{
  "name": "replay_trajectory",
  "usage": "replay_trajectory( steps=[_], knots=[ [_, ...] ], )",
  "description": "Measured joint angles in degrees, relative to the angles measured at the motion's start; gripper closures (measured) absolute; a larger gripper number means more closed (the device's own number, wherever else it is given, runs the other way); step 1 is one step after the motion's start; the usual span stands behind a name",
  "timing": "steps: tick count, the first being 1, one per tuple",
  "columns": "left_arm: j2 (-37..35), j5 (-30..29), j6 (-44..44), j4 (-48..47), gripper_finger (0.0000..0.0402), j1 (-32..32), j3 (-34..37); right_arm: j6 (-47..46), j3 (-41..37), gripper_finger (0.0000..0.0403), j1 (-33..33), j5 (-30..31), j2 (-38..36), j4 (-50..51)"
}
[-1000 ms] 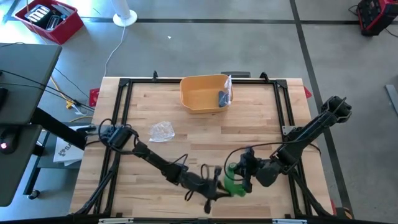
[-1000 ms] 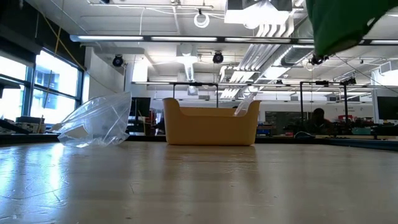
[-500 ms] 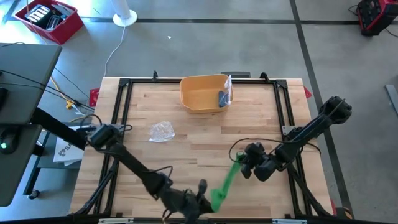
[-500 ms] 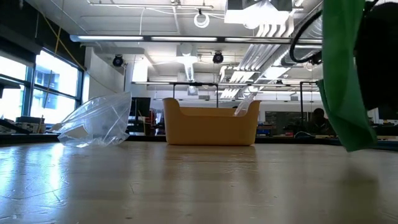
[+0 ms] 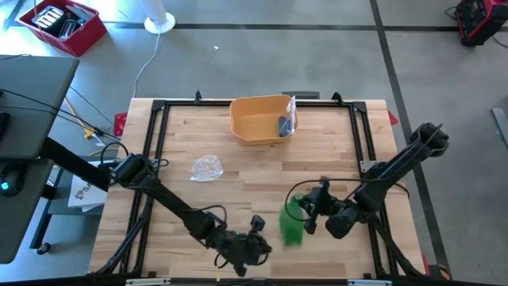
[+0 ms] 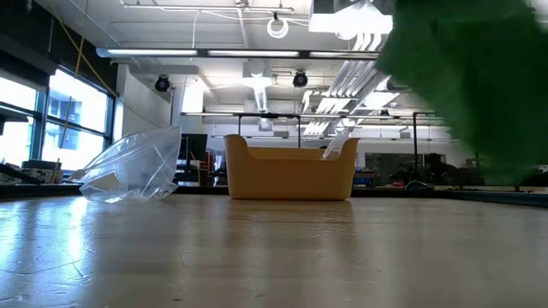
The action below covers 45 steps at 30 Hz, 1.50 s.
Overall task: Roll bandage
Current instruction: Roll the green bandage
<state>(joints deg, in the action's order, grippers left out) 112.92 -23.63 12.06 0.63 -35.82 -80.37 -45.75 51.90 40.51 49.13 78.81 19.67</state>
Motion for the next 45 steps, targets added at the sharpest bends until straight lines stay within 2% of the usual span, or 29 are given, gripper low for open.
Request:
replay_trajectory(
  steps=[3,7,9,12,16,20,23,26,32,34,37,39,45],
  knots=[
    [0.00,-3.20,-1.25,-8.94,0.0361,0.30,-0.01,2.25,6.54,0.0380,0.02,4.65,0.00,7.31],
    [0.07,-13.34,-8.82,-20.65,0.0354,0.31,0.05,5.06,13.19,0.0380,0.02,9.75,-0.02,12.24],
    [-0.17,-16.79,-9.59,-21.24,0.0353,0.36,0.05,8.80,15.06,0.0380,-0.01,10.12,-0.02,12.49],
    [-0.67,-18.03,-6.42,-17.70,0.0353,0.39,0.05,11.59,16.39,0.0380,-0.37,10.49,-0.02,12.45],
    [-0.54,-13.99,1.40,-5.88,0.0353,1.02,0.04,9.63,16.39,0.0380,-0.58,9.75,0.00,15.44],
    [0.89,-4.75,12.48,5.46,0.0350,2.49,-0.01,1.84,15.97,0.0380,-0.76,6.29,-0.02,21.05],
    [2.28,0.89,17.49,12.11,0.0334,3.90,-0.01,-0.99,15.04,0.0380,-0.76,5.54,-0.02,22.42],
    [2.64,3.35,18.40,14.39,0.0305,5.38,-0.01,-3.55,13.91,0.0380,-0.76,4.70,-0.02,22.52],
    [2.64,9.12,14.31,18.08,0.0239,7.98,-0.01,-5.71,11.87,0.0380,-0.76,2.81,0.00,22.76],
    [2.64,8.85,16.22,18.08,0.0223,8.22,-0.01,-5.75,11.73,0.0380,-0.76,2.80,0.00,22.58],
    [2.64,1.53,21.73,16.76,0.0212,8.13,-0.01,-5.87,11.67,0.0380,-0.76,2.75,0.00,22.53],
    [2.64,-1.37,25.06,16.82,0.0212,8.06,-0.01,-6.28,11.67,0.0380,-0.76,2.76,0.00,22.54],
    [3.06,0.41,27.30,17.32,0.0212,9.51,-0.01,-6.79,11.67,0.0380,-0.76,2.73,0.00,22.53]
  ],
)
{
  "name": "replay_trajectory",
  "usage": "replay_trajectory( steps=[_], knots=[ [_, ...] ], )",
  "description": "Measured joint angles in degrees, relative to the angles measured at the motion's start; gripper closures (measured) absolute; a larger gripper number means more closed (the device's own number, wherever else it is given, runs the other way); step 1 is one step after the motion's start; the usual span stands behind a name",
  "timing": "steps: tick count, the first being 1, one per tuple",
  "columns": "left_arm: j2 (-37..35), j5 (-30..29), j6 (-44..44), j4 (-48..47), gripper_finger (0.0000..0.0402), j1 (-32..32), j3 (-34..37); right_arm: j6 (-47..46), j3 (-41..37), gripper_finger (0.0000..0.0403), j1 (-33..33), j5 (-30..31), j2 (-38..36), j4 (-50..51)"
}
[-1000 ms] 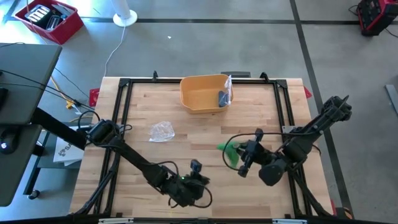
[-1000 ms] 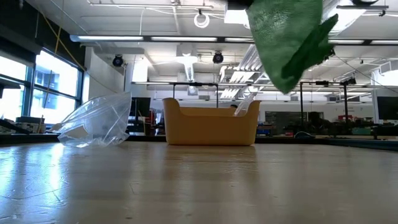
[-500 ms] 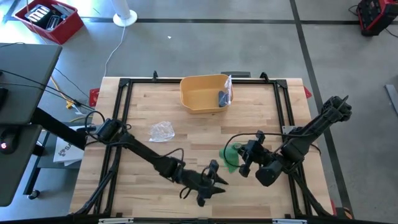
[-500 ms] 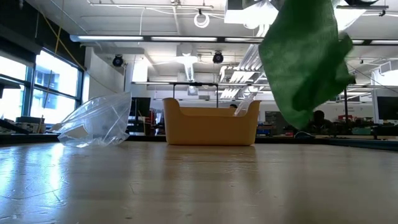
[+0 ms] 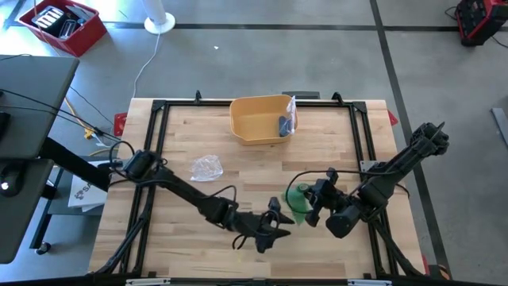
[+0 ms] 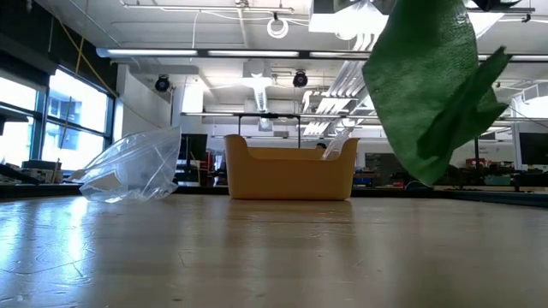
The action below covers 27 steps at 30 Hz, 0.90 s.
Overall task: Roll bandage
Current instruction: Roll the green bandage
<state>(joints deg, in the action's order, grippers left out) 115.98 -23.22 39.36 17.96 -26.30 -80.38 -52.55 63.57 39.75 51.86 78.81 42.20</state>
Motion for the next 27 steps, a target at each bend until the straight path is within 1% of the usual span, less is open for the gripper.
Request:
replay_trajectory(
  steps=[3,5,7,9,14,16,22,24,26,27],
  knots=[
    [1.07,0.54,1.74,-0.13,0.0213,0.97,0.02,-0.51,0.00,0.0380,0.00,0.01,0.00,-0.01],
    [2.29,2.59,1.57,0.64,0.0213,1.83,0.00,-0.54,0.00,0.0380,0.00,0.00,0.00,-0.03],
    [4.01,4.12,0.99,2.54,0.0213,2.60,0.00,-0.55,0.00,0.0380,0.00,0.00,0.00,-0.05],
    [6.17,3.63,1.43,5.74,0.0213,3.24,0.07,-0.57,0.00,0.0380,0.00,0.00,0.00,-0.07],
    [10.89,-0.37,4.84,16.21,0.0213,4.11,0.07,-1.60,0.00,0.0380,0.00,-0.04,0.00,-0.33],
    [12.32,-1.01,5.30,18.95,0.0213,4.61,0.07,-1.63,0.00,0.0380,0.00,-0.25,0.00,-1.02],
    [14.85,-2.84,5.61,22.12,0.0213,5.51,0.07,-1.57,-0.02,0.0380,0.02,-0.70,0.00,-6.29],
    [15.41,-6.60,5.96,22.97,0.0213,5.32,0.07,-1.17,0.02,0.0380,0.02,-0.73,0.00,-8.71],
    [15.52,-11.12,6.70,23.73,0.0213,4.64,0.09,-1.16,0.57,0.0380,0.02,-1.03,0.00,-9.39],
    [15.52,-12.38,6.97,24.27,0.0213,4.35,0.09,-1.18,0.95,0.0380,0.02,-1.11,0.00,-9.48]
  ],
)
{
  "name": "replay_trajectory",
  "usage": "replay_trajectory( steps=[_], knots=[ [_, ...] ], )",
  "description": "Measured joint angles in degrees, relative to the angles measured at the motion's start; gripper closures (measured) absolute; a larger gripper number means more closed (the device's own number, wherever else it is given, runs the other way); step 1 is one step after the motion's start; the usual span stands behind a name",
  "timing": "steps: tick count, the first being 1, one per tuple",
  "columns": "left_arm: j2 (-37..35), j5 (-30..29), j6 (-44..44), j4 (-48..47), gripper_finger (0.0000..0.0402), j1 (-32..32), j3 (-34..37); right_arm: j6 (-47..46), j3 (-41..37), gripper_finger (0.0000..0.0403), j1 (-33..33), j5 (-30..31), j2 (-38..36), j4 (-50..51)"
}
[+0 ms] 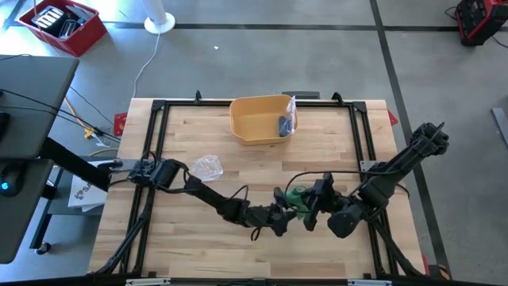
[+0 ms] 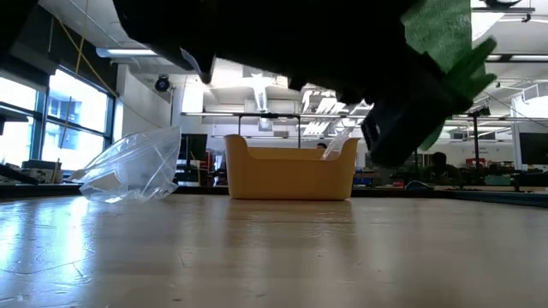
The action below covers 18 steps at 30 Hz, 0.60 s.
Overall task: Roll bandage
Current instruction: Roll the green bandage
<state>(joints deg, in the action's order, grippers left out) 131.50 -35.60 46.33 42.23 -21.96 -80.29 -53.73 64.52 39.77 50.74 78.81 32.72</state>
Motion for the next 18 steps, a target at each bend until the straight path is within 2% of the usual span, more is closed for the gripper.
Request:
replay_trajectory(
  steps=[4,7,12,16,18],
  knots=[
    [-0.02,-1.21,0.34,2.35,0.0219,-0.87,-0.09,1.08,1.49,0.0380,0.13,-0.07,0.00,-1.32],
    [-0.02,-0.96,0.34,2.33,0.0242,-1.03,-0.09,3.95,2.45,0.0380,0.15,-0.24,0.00,-3.71],
    [-0.02,-1.11,0.39,2.71,0.0314,-0.81,-0.09,8.71,2.96,0.0380,0.16,-1.42,0.00,-7.80],
    [-0.10,-1.20,-0.98,0.53,0.0386,-2.26,-0.09,8.75,2.96,0.0380,0.69,-1.74,0.00,-6.83],
    [-0.77,-1.12,-4.65,-3.30,0.0394,-4.05,-0.03,7.58,2.96,0.0380,1.03,-1.72,-0.02,-4.67]
  ],
)
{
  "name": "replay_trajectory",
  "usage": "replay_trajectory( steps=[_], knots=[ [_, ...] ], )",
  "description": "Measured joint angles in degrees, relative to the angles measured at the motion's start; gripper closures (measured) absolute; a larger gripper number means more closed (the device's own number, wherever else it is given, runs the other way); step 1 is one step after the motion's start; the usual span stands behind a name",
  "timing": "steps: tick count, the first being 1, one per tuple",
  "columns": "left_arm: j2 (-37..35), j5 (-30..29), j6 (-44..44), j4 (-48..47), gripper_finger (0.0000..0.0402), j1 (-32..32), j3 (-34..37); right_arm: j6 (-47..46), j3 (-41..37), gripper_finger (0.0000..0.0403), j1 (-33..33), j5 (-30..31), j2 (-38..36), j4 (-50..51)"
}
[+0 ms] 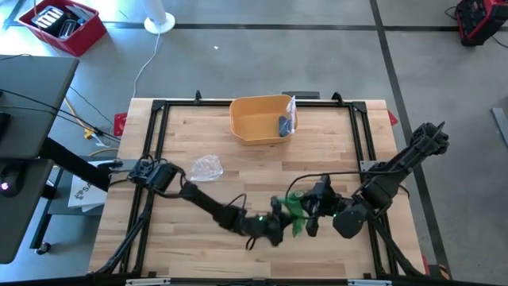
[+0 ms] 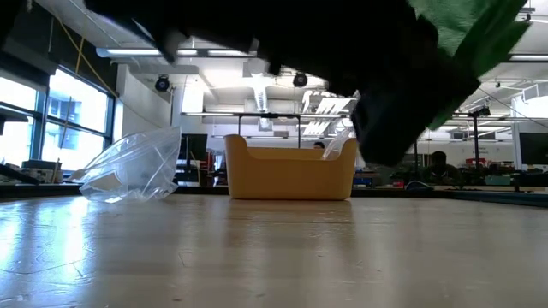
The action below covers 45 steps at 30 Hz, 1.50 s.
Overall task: Roll bandage
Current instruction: Roll the green bandage
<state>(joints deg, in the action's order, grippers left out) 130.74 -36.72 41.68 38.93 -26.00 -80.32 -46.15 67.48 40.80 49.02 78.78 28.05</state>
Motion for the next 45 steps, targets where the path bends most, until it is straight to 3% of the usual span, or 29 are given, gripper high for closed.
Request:
replay_trajectory(
  steps=[5,11,13,16,21,24,29,33,39,42,45],
  knots=[
    [-4.58,-3.95,-11.70,-12.98,0.0398,-7.49,-0.02,-11.98,-0.64,0.0380,0.00,0.57,-0.04,16.32],
    [-9.07,-32.86,-20.16,-28.51,0.0400,-19.86,-0.04,-32.64,-5.40,0.0380,-0.27,0.03,-0.04,35.73],
    [-10.27,-39.34,-24.17,-32.69,0.0400,-22.91,-0.04,-37.57,-7.60,0.0380,-0.16,-0.68,-0.04,38.06],
    [-11.97,-41.83,-31.26,-41.04,0.0400,-25.48,-0.04,-41.41,-10.58,0.0380,0.25,-1.62,-0.04,38.33],
    [-14.76,-42.60,-54.34,-59.21,0.0400,-27.22,-0.04,-43.80,-11.96,0.0380,2.38,-0.88,-0.02,36.40],
    [-15.81,-45.12,-67.38,-69.85,0.0400,-27.16,-0.04,-38.07,-9.56,0.0380,4.31,1.61,0.00,31.10],
    [-16.57,-50.60,-82.83,-84.30,0.0399,-25.17,-0.04,-16.23,-4.56,0.0380,6.28,2.49,-0.02,17.87],
    [-16.54,-49.78,-90.61,-92.27,0.0374,-22.68,-0.04,-2.47,-2.40,0.0380,6.57,3.56,-0.02,6.11],
    [-16.48,-48.29,-92.17,-91.30,0.0306,-21.67,-0.04,7.78,-0.50,0.0380,6.48,3.58,-0.02,-0.38],
    [-16.48,-43.87,-91.58,-89.82,0.0271,-22.16,-0.04,8.50,-0.11,0.0380,6.48,4.88,-0.02,0.13],
    [-16.48,-36.74,-85.05,-84.15,0.0244,-22.79,-0.04,9.13,-0.09,0.0380,6.46,7.13,-0.02,0.25]
  ],
)
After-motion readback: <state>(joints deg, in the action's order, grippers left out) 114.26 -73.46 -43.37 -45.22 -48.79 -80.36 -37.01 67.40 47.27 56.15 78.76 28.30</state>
